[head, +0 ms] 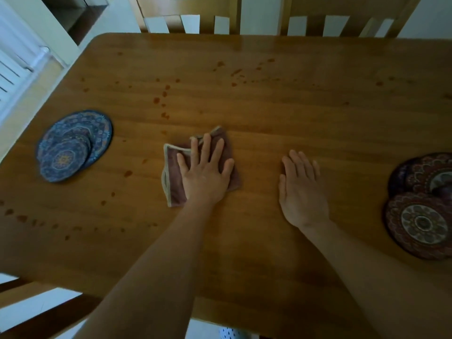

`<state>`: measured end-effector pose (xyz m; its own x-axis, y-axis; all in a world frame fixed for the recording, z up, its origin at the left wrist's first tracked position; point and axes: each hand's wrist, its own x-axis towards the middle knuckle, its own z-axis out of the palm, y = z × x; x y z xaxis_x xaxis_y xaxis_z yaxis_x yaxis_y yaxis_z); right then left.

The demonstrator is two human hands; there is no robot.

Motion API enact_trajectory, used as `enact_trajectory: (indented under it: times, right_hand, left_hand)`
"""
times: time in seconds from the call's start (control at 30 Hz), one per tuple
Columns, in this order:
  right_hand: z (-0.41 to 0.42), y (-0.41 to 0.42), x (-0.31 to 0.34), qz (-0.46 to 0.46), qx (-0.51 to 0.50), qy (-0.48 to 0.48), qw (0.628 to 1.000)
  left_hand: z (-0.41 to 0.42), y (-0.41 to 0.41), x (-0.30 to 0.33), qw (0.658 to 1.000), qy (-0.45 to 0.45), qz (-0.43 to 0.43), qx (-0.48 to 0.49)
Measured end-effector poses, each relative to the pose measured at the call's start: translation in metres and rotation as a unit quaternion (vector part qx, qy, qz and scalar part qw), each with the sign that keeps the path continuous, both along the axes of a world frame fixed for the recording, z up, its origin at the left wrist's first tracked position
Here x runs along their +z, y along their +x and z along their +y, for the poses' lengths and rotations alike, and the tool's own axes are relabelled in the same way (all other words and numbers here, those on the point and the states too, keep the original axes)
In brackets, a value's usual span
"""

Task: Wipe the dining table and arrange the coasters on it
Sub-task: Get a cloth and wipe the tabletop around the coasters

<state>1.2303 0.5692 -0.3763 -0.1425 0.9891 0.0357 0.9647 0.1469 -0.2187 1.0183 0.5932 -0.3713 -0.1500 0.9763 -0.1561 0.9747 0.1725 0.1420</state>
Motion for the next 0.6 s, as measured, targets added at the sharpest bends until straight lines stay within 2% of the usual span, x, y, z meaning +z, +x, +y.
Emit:
enact_trajectory:
  times: [0.2,0.33,0.6]
  right_hand:
    - [-0.002,0.0,0.002,-0.001,0.001,-0.008,1.0]
    - [-0.004,0.002,0.003,0.005,0.0,-0.023,1.0]
    - [-0.002,0.0,0.004,-0.011,0.003,-0.042,0.999]
  left_hand:
    - [-0.088,0.046,-0.008,0.996,0.06,-0.004,-0.067]
    - [-0.136,0.035,-0.007,0.996,0.05,-0.012,-0.077]
    - [-0.097,-0.018,-0.001,1.0,0.012,0.021,0.006]
